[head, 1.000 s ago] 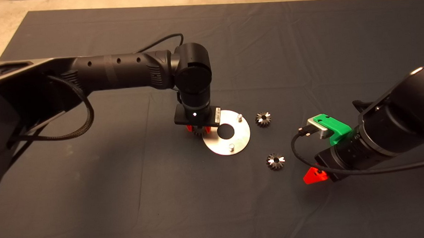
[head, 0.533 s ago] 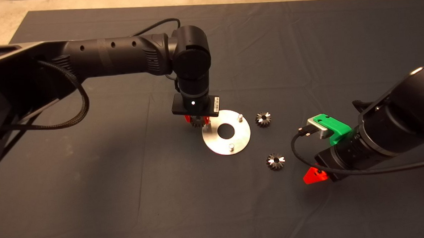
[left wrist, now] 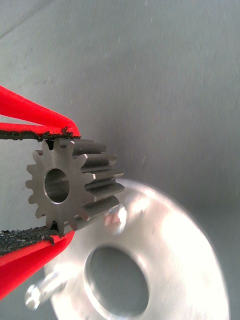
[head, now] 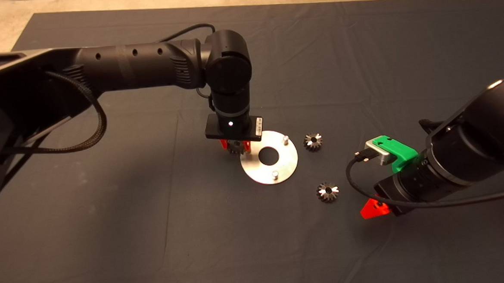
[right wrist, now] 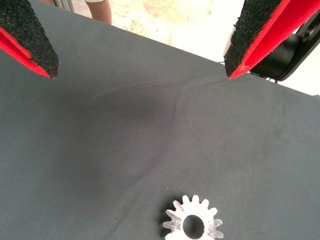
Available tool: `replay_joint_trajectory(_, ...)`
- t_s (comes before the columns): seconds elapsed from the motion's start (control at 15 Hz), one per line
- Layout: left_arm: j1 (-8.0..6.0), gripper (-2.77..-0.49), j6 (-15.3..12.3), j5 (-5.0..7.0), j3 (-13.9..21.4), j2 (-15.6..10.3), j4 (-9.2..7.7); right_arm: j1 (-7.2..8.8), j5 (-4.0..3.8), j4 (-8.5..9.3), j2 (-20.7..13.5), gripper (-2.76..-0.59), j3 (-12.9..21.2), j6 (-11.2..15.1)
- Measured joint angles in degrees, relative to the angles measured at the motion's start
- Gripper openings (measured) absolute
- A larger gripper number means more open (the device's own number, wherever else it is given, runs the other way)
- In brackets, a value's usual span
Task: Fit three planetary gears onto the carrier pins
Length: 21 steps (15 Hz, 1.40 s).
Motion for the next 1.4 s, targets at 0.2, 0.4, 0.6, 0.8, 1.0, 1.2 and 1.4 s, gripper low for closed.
replay_joint_trajectory(0.2, -0.99, -2.35, 0.0, -0.07, 0.0, 1.4, -0.72, -0.02, -0.02, 0.0, 0.0, -0.89, 0.0, 0.0)
replay_joint_trajectory(0.4, -1.44, -2.35, 0.0, -0.25, 0.0, 1.8, -0.87, -0.02, -0.01, 0.0, 0.0, -0.89, 0.1, 0.0)
replay_joint_trajectory(0.6, -1.44, -2.35, 0.0, -0.09, -0.7, 2.6, -0.94, -0.02, -0.02, 0.0, 0.0, -0.89, 0.3, 0.5)
replay_joint_trajectory(0.8, -1.44, -2.35, 0.3, -0.2, -2.2, 3.5, -1.16, -0.02, 0.0, -0.01, 0.0, -0.89, 0.4, 0.7)
replay_joint_trajectory(1.0, -1.44, -2.35, 0.5, -0.18, -3.2, 3.6, -1.33, -0.02, -0.02, 0.0, 0.0, -0.89, 0.4, 0.9)
replay_joint_trajectory(1.2, -1.44, -2.35, 1.4, -0.18, -3.7, 3.6, -1.48, -0.02, -0.02, 0.0, 0.0, -0.89, 0.4, 0.9)
replay_joint_trajectory(1.4, -1.43, -2.35, 1.7, -0.18, -4.1, 3.6, -1.63, -0.02, -0.02, 0.0, 0.0, -0.89, 0.4, 1.0)
